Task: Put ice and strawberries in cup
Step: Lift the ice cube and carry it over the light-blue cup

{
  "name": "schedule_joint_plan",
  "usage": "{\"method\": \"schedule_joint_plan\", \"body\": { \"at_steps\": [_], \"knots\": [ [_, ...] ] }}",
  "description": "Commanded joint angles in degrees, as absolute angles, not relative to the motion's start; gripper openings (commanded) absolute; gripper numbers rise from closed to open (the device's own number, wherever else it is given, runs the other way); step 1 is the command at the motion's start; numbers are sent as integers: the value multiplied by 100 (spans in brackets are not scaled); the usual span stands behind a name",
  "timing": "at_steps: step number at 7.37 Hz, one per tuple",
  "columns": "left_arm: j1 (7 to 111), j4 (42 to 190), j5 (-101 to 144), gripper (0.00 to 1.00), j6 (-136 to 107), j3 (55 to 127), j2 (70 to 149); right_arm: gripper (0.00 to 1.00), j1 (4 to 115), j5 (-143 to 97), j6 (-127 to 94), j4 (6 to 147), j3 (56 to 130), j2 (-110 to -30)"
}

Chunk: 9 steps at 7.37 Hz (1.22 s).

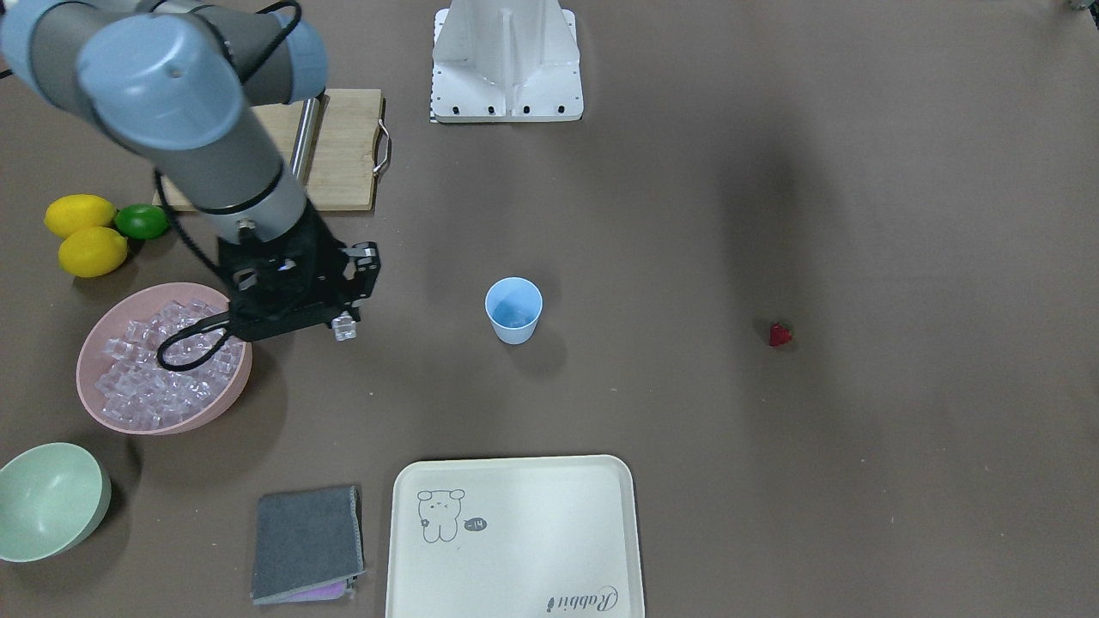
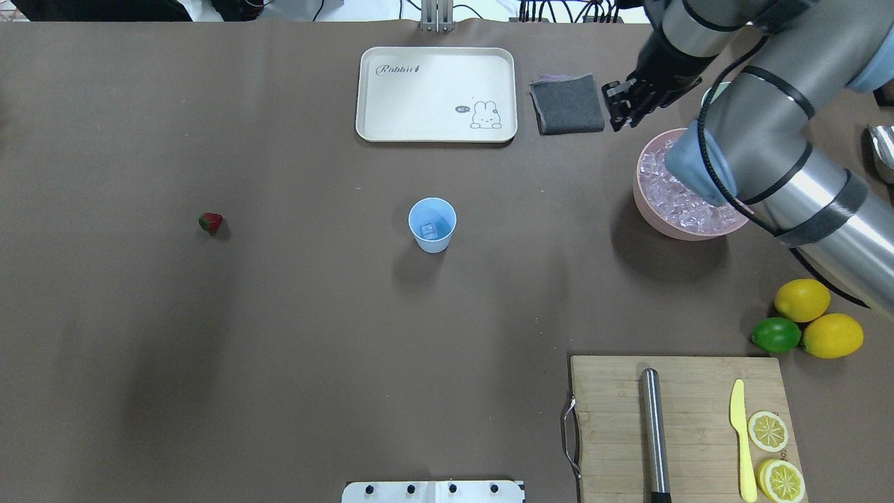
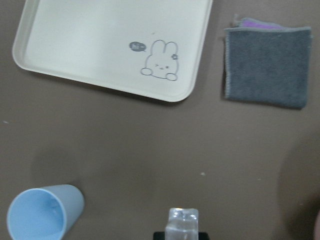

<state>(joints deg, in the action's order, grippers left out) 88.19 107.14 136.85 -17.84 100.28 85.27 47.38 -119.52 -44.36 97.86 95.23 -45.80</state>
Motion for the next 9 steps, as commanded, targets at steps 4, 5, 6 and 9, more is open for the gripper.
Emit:
{"method": "schedule_joint_plan", "body": {
  "at_steps": [4, 5, 6, 9],
  "knots": [
    [8815, 10714, 13685, 98, -1775, 10002, 8525, 0, 3262, -10539, -5992, 9747, 9036, -3753],
    [8815, 10714, 13685, 98, -1758, 10002, 8517, 0, 3191, -10399, -5994, 9738, 9026, -3753],
    [8815, 10723, 13685, 98, -1740, 9950, 8517, 0, 3182, -10380, -5994, 9677, 8965, -3762],
    [8815, 10723, 13693, 98, -1740, 9949, 8525, 0, 3120, -10204, -5994, 9080, 8482, -3779]
  ]
}}
